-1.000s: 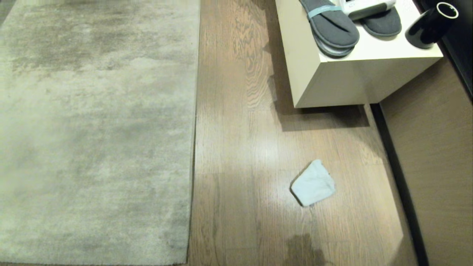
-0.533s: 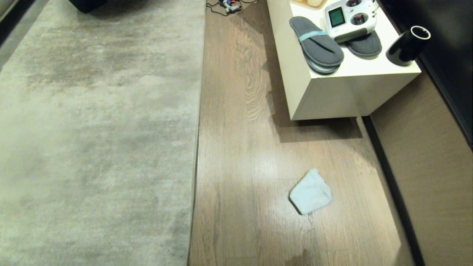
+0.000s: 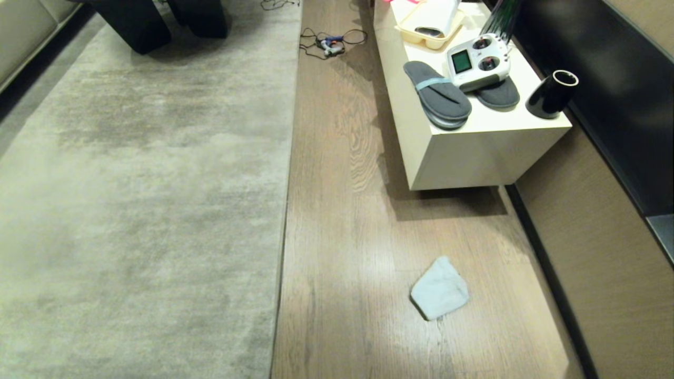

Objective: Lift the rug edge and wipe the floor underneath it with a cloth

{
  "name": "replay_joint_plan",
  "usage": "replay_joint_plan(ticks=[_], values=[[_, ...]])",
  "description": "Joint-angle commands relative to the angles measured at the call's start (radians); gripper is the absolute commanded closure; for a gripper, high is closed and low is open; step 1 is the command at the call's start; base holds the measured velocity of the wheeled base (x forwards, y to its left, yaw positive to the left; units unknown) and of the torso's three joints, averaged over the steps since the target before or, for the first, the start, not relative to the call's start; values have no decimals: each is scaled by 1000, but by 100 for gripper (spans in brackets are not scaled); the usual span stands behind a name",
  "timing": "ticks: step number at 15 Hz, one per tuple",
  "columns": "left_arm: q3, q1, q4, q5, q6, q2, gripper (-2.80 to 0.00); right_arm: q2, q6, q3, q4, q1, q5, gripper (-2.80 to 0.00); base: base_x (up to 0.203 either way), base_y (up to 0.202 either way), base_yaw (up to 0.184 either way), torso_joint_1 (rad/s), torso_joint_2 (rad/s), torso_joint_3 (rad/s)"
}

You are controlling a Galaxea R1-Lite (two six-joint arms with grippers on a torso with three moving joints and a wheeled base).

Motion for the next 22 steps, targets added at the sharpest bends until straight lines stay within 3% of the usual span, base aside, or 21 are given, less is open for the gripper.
replay_joint_plan(ticks=[1, 22], values=[[0, 0, 0, 0, 0, 2, 0, 1, -1, 0, 1, 0, 0, 0, 0, 0, 0, 2, 2, 202], [0, -1, 0, 0, -5, 2, 0, 1, -1, 0, 0, 0, 0, 0, 0, 0, 0, 2, 3, 204]])
